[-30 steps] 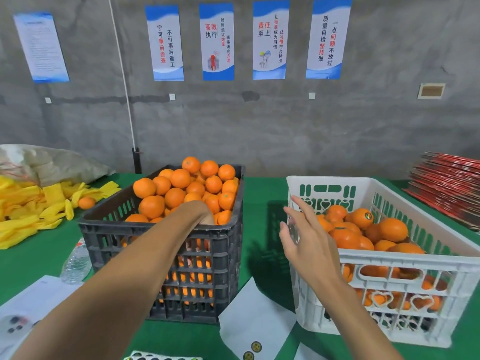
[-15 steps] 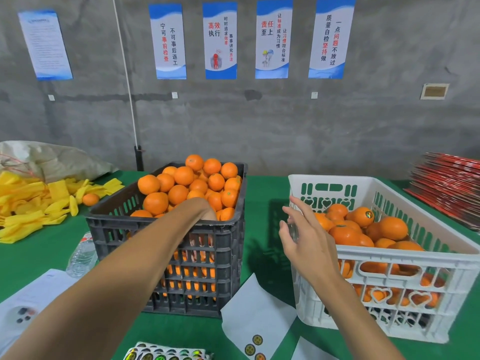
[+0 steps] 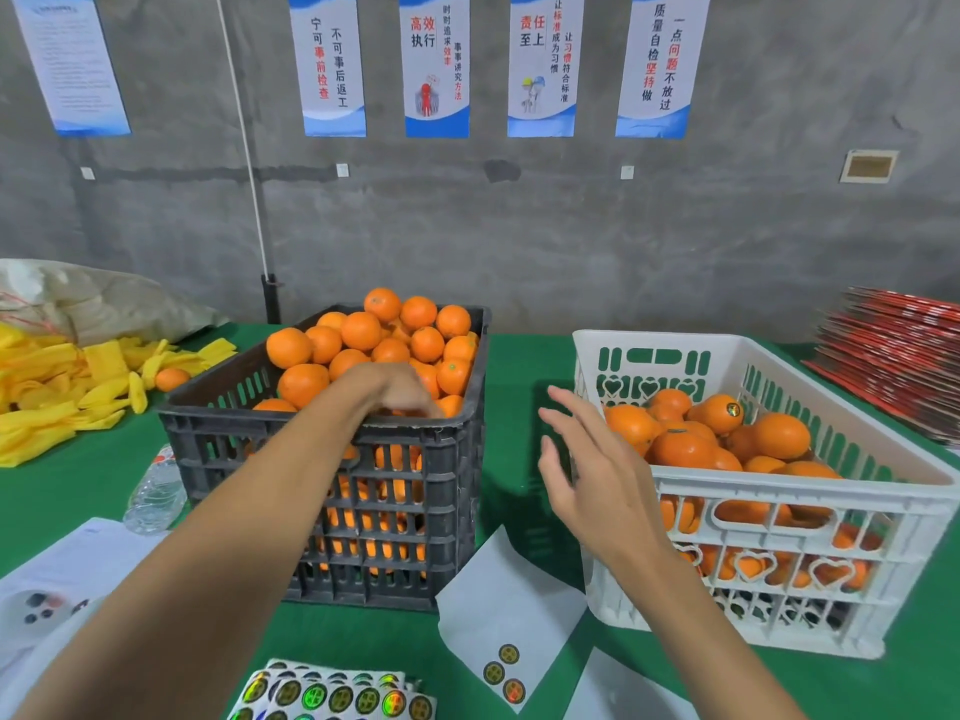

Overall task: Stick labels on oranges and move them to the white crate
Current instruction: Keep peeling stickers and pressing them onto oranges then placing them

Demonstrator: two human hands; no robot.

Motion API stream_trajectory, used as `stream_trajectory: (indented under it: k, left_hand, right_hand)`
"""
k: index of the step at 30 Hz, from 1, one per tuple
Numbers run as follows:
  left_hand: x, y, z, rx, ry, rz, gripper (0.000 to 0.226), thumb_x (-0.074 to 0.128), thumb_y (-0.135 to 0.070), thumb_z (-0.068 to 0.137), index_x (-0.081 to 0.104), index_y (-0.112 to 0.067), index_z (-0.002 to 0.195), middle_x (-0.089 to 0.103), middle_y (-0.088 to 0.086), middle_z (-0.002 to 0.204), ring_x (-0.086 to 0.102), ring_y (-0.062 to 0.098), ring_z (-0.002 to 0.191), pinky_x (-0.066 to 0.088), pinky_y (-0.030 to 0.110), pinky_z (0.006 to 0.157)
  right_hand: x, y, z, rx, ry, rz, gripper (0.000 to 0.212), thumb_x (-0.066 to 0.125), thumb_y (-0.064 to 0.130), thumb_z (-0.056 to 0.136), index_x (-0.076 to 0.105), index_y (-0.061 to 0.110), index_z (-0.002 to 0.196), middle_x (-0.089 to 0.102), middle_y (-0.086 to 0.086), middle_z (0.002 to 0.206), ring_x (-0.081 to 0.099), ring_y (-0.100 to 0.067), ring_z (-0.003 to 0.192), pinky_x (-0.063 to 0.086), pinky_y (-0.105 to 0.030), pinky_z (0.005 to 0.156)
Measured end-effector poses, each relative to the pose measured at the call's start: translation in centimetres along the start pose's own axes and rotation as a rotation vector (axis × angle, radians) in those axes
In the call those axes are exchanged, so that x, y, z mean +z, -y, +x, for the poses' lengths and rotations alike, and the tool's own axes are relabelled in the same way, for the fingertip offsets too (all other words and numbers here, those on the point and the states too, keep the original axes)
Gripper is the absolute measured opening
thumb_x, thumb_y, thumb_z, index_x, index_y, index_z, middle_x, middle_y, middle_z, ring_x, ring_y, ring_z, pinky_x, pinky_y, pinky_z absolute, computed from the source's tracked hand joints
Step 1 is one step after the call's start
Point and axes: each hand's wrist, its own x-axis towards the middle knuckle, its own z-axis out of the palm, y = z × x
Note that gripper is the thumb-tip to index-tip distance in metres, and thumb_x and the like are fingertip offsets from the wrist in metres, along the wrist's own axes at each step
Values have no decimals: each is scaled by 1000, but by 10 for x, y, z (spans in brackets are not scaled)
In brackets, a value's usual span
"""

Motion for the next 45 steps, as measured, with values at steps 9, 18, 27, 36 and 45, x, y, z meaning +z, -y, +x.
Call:
stream_trajectory:
  k: [9, 18, 27, 36, 45]
  left_hand:
    - [86, -29, -109, 992, -555, -970, 54, 79, -26, 90, 59, -29, 139, 51, 0, 139, 53, 28, 131, 54, 25, 94]
    - [210, 40, -97, 668, -33, -871, 47, 71, -31, 96, 54, -40, 138, 47, -14, 136, 58, 19, 125, 56, 32, 95]
    - [269, 78, -91, 382, 28, -924, 54, 69, -52, 88, 51, -37, 137, 58, 0, 131, 63, 21, 116, 52, 39, 101]
    - [276, 84, -85, 380, 46, -825, 56, 59, -62, 91, 41, -41, 140, 57, -5, 127, 62, 12, 113, 50, 26, 95]
    - [279, 83, -88, 397, 75, -753, 57, 52, -75, 88, 28, -57, 136, 50, -14, 130, 63, 5, 109, 53, 21, 90]
  right_hand:
    - [20, 32, -16, 11, -46, 344, 34, 58, 6, 98, 61, 4, 132, 64, -6, 129, 62, -15, 118, 48, -24, 102]
    - [48, -16, -127, 183, 581, 272, 29, 51, 18, 102, 67, 21, 127, 65, 10, 128, 58, -7, 115, 47, -30, 101]
    - [52, -31, -153, -143, 717, -4, 54, 50, 67, 94, 77, 24, 110, 70, 8, 125, 63, -13, 115, 53, -32, 97]
    - [59, -31, -158, 59, 703, 254, 39, 66, 60, 90, 77, 31, 114, 58, 16, 110, 50, -4, 104, 43, -28, 92]
    - [61, -27, -153, 485, 717, 591, 8, 80, 31, 86, 82, 34, 93, 67, 13, 99, 58, -7, 105, 48, -31, 91]
